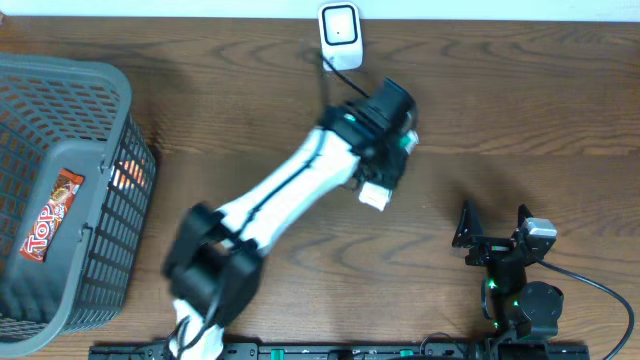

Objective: Scan the item barcode
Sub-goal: 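Carry the Panadol box to the scanner with the left gripper, then place the Panadol box on the table beside the jar, then reach into the basket and grasp the red TOP bar, then carry the TOP bar past the scanner and drop it near the jar, then return the left gripper to the basket and grasp the orange box, then carry the orange box toward the scanner with the left gripper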

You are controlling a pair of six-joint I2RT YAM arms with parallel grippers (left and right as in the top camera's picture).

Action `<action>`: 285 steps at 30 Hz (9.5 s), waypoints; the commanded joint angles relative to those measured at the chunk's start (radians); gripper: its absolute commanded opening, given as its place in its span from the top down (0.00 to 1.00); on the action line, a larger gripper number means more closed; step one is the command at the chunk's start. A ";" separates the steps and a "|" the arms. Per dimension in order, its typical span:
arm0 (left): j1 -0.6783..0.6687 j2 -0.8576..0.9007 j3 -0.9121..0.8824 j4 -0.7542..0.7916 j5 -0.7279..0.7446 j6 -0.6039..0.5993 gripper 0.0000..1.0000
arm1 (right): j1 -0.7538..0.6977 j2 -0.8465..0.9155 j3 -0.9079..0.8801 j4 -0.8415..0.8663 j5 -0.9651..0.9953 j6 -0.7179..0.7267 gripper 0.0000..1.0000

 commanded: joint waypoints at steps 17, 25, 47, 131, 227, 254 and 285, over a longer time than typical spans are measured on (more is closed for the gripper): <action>-0.022 -0.026 0.029 -0.133 -0.351 0.398 0.04 | -0.009 -0.004 -0.001 -0.004 0.005 0.008 0.01; -0.017 -0.355 0.044 -0.134 -0.323 0.416 0.04 | -0.009 -0.004 -0.001 -0.004 0.005 0.008 0.01; 1.255 -0.706 0.012 -0.320 -0.423 -0.374 0.03 | -0.009 -0.004 -0.001 -0.004 0.006 0.008 0.01; 1.421 -0.428 -0.077 -0.109 -0.386 -0.634 0.93 | -0.009 -0.004 -0.001 -0.004 0.005 0.008 0.01; 1.267 -0.319 -0.209 -0.103 -0.298 -0.782 0.08 | -0.009 -0.004 -0.001 -0.004 0.005 0.008 0.01; 1.252 0.088 -0.209 0.026 -0.180 -0.913 0.18 | -0.009 -0.004 -0.001 -0.004 0.005 0.008 0.01; 1.281 -0.830 -0.065 -0.288 0.336 -0.380 0.68 | -0.009 -0.004 -0.001 -0.004 0.006 0.008 0.01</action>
